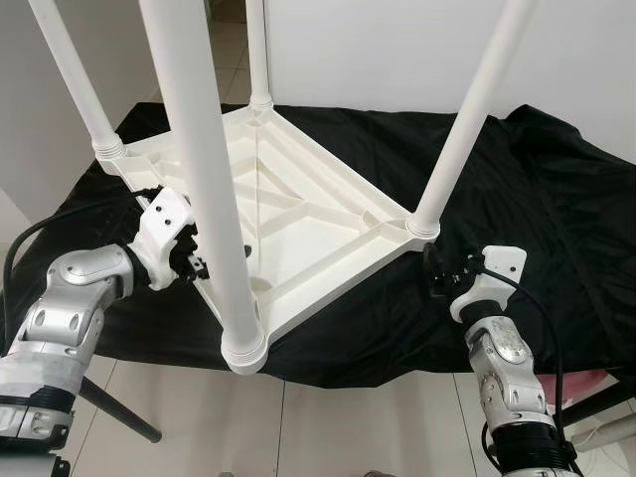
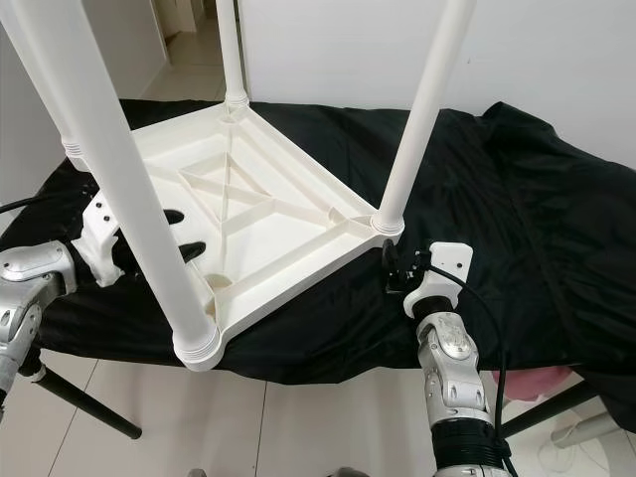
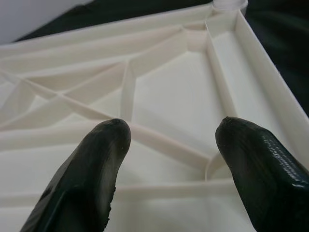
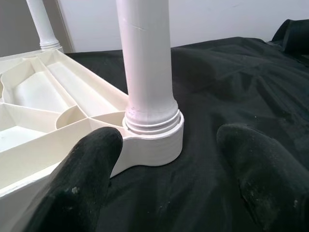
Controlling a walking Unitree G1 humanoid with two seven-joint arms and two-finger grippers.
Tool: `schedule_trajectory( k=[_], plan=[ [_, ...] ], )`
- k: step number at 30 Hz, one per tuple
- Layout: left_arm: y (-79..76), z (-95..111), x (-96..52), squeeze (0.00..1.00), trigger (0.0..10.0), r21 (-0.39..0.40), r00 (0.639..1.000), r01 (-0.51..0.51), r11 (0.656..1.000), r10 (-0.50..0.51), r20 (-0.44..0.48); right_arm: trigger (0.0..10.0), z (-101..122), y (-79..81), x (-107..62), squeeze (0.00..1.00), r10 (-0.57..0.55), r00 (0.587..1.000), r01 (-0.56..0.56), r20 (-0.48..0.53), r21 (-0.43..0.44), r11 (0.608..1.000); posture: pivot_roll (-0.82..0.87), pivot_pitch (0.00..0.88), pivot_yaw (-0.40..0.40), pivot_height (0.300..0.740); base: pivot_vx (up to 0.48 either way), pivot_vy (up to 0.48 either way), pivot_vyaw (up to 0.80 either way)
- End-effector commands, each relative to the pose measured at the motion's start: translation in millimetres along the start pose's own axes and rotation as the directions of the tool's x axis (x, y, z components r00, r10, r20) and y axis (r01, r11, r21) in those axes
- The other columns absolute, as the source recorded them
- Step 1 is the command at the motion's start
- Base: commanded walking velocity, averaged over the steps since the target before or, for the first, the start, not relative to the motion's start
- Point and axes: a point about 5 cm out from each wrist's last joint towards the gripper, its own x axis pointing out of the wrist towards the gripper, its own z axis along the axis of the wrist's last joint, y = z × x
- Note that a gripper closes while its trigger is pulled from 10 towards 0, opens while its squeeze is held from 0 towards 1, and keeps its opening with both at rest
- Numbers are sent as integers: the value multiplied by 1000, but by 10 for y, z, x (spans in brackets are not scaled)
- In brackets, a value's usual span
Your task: Building children table
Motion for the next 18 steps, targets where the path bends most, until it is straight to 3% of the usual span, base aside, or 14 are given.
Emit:
schedule_trajectory(
  k=[1, 8, 18],
  plan=[
    [-33, -104, -35, 0, 10000, 11, 998, 25, 1000, -24, -57, 10000, 16, -2, -23, 0, 7, 1000, -7, 12, 2, 1000, -29, 21, 23, 740, 0, 0, 0],
    [-150, -288, -11, 0, 10000, 41, 986, 94, 995, -88, -143, 10000, 132, -46, -59, 0, 32, 997, -34, 73, 26, 999, -35, 20, 19, 740, 0, 0, 0],
    [-303, -433, 190, 0, 10000, 120, 966, 146, 982, -115, -230, 10000, 281, -57, -20, 0, 30, 990, -40, 140, 68, 997, -46, 12, 20, 740, 0, 0, 0]
  ],
)
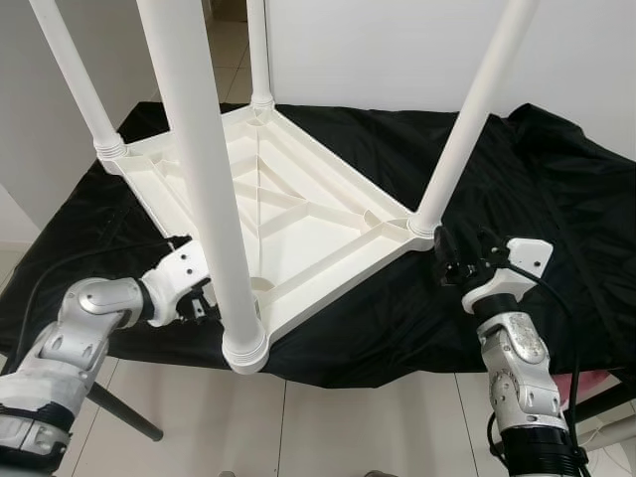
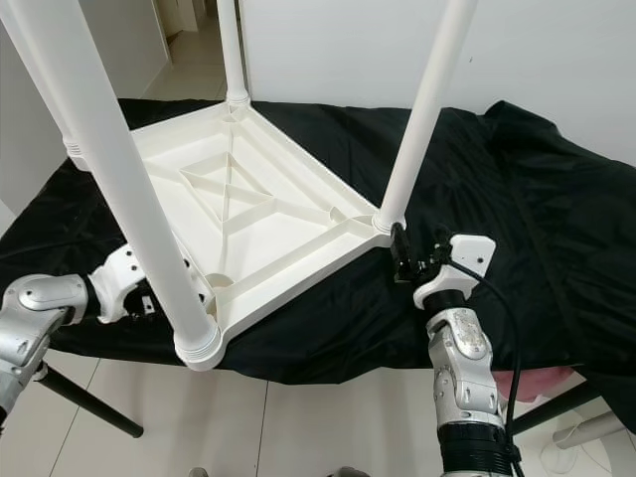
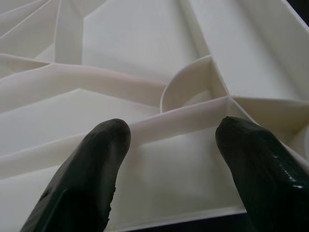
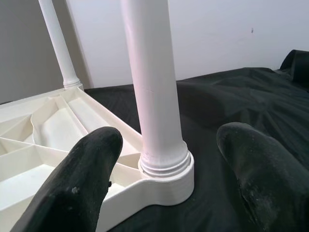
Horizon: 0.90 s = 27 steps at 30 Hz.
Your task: Building children table
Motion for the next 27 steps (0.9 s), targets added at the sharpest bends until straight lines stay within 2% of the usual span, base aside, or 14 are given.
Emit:
schedule_trajectory(
  k=[1, 3, 6, 11, 13, 16, 27],
  plan=[
    [-58, -79, 67, 0, 10000, 5, 999, -7, 1000, 7, -46, 10000, 38, -4, 15, 0, -4, 1000, 4, 19, 10, 1000, -46, 12, 20, 740, 0, 0, 0],
    [-67, -72, 116, 0, 10000, -1, 999, -10, 1000, 10, -47, 10000, 46, -3, 11, 0, -5, 1000, 5, 22, 11, 1000, -51, 11, 22, 740, 0, 0, 0],
    [-19, 3, 279, 0, 10000, -27, 997, -73, 997, 72, -40, 10000, 50, -16, 6, 0, -10, 1000, 10, 22, 11, 1000, -57, 5, 20, 740, 0, 0, 0],
    [10, 44, 364, 0, 10000, -29, 994, -105, 994, 104, -38, 10000, 57, -26, 11, 0, -11, 1000, 10, 23, 12, 1000, -62, 1, 22, 740, 0, 0, 0],
    [20, 103, 484, 0, 10000, -41, 990, -141, 989, 140, -35, 10000, 61, -27, 18, 0, -12, 1000, 12, 24, 11, 1000, -64, 2, 21, 740, 0, 0, 0],
    [37, 155, 585, 0, 10000, -46, 984, -177, 983, 175, -36, 10000, 51, -9, 15, 0, -5, 1000, 4, 17, 9, 1000, -63, 5, 19, 740, 0, 0, 0],
    [72, 261, 736, 0, 10000, -45, 974, -225, 973, 223, -42, 10000, 18, 14, -16, 0, 9, 1000, -9, 0, 6, 1000, -60, 12, 22, 740, 0, 0, 0]
  ],
)
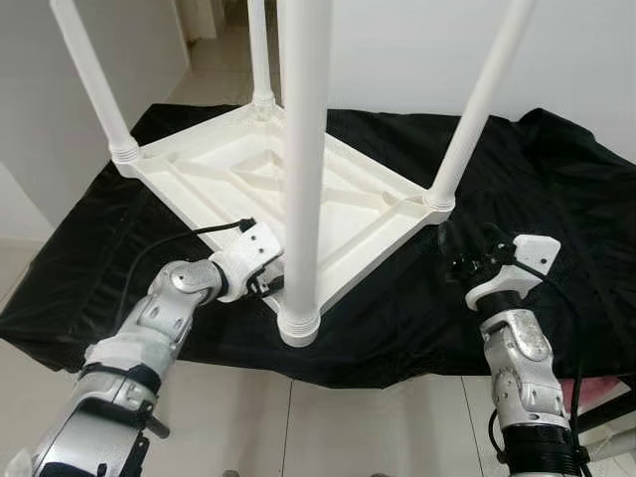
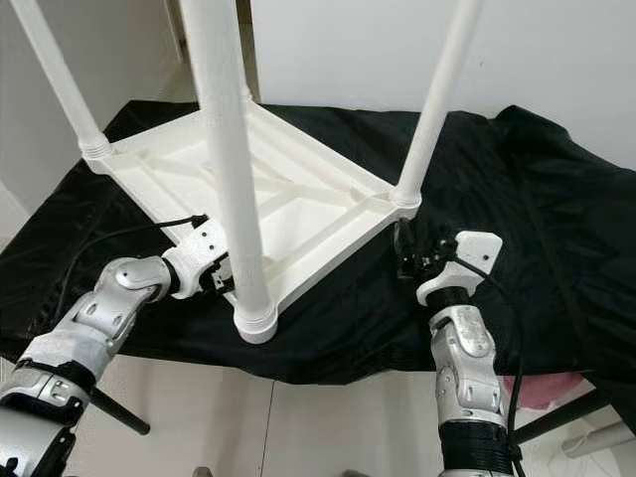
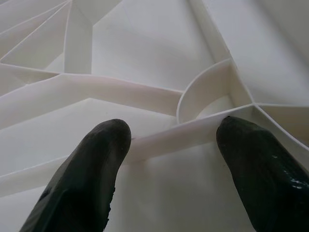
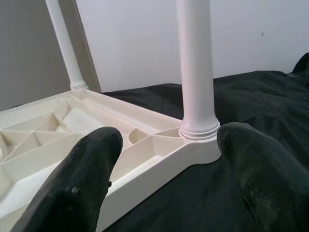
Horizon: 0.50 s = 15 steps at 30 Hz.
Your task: Building children table
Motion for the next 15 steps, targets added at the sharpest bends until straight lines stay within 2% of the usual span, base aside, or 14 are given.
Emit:
schedule_trajectory(
  k=[1, 5, 7, 9, 12, 13, 15],
  plan=[
    [-10, -32, 51, 0, 10000, 1, 997, -73, 997, 73, -32, 10000, -15, 13, -28, 0, 9, 1000, -9, -13, 5, 1000, -61, 15, 23, 740, 0, 0, 0],
    [-44, 16, 80, 0, 10000, 10, 998, -62, 998, 62, -12, 10000, -32, 28, -47, 0, 17, 1000, -17, -22, 4, 1000, -61, 16, 25, 740, 0, 0, 0],
    [43, 39, -8, 0, 10000, 39, 998, -51, 998, 50, 28, 10000, -35, 52, -70, 0, 52, 998, -52, -29, 7, 999, -63, 16, 27, 740, 0, 0, 0],
    [64, 42, -28, 0, 10000, 44, 998, -50, 998, 48, 35, 10000, -34, 55, -74, 0, 59, 998, -59, -30, 8, 998, -63, 16, 27, 740, 0, 0, 0],
    [139, 63, -132, 0, 10000, 78, 998, 4, 997, -10, 68, 10000, -35, 65, -85, 0, 85, 996, -85, -40, 3, 996, -62, 12, 23, 740, 0, 0, 0],
    [212, 56, -204, 0, 10000, 95, 997, 35, 995, -41, 65, 10000, -39, 83, -105, 0, 120, 992, -120, -49, 9, 993, -59, 5, 23, 740, 0, 0, 0],
    [262, 51, -252, 0, 10000, 105, 996, 53, 993, -59, 60, 10000, -42, 95, -120, 0, 144, 988, -144, -55, 13, 990, -59, 5, 23, 740, 0, 0, 0]
  ],
)
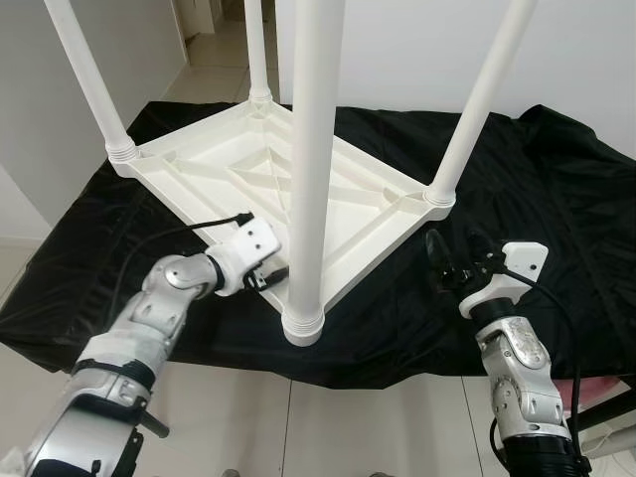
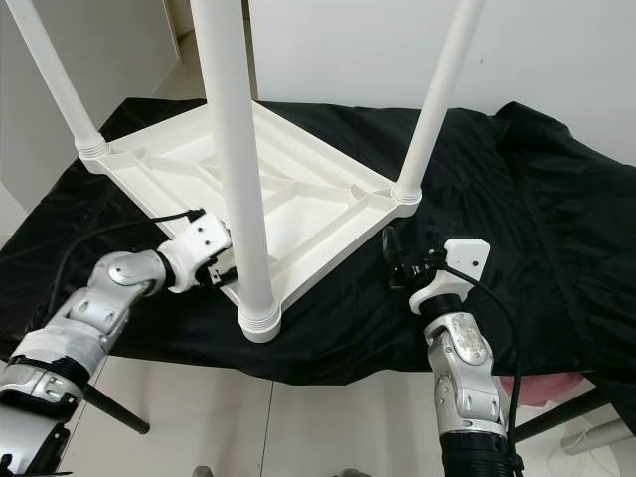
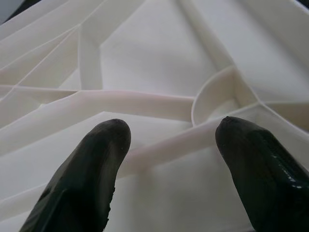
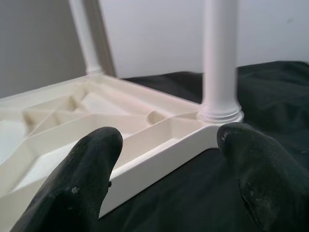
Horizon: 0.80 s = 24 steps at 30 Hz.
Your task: Building children table
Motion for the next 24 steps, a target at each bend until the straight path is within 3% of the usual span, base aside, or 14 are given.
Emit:
schedule_trajectory(
  k=[1, 7, 13, 19, 20, 24],
  plan=[
    [117, 7, -92, 0, 10000, 29, 1000, 22, 999, -22, 2, 10000, -14, 43, -30, 0, 57, 998, -57, -21, 14, 998, -53, 0, 24, 740, 0, 0, 0],
    [216, -28, -111, 0, 10000, 79, 996, 72, 994, -68, -51, 10000, -68, 92, -85, 0, 158, 985, -157, -69, 6, 988, -43, 0, 25, 740, 0, 0, 0],
    [236, -42, -38, 0, 10000, 106, 990, 113, 988, -102, -99, 10000, -45, 154, -45, 0, 162, 985, -161, -51, 21, 987, -59, 0, 31, 740, 0, 0, 0],
    [207, -11, -48, 0, 10000, 78, 988, 145, 986, -141, -56, 10000, -24, 156, -74, 0, 162, 986, -161, -47, 22, 987, -75, 0, 36, 740, 0, 0, 0],
    [143, -40, -121, 0, 10000, 61, 980, 200, 978, -199, -24, 10000, -23, 126, -127, 0, 152, 987, -151, -53, 21, 988, -82, 0, 34, 740, 0, 0, 0],
    [77, -113, -206, 0, 10000, 48, 969, 246, 968, -246, -15, 10000, -26, 112, -152, 0, 151, 987, -150, -57, 24, 988, -82, 0, 32, 740, 0, 0, 0]
  ],
)
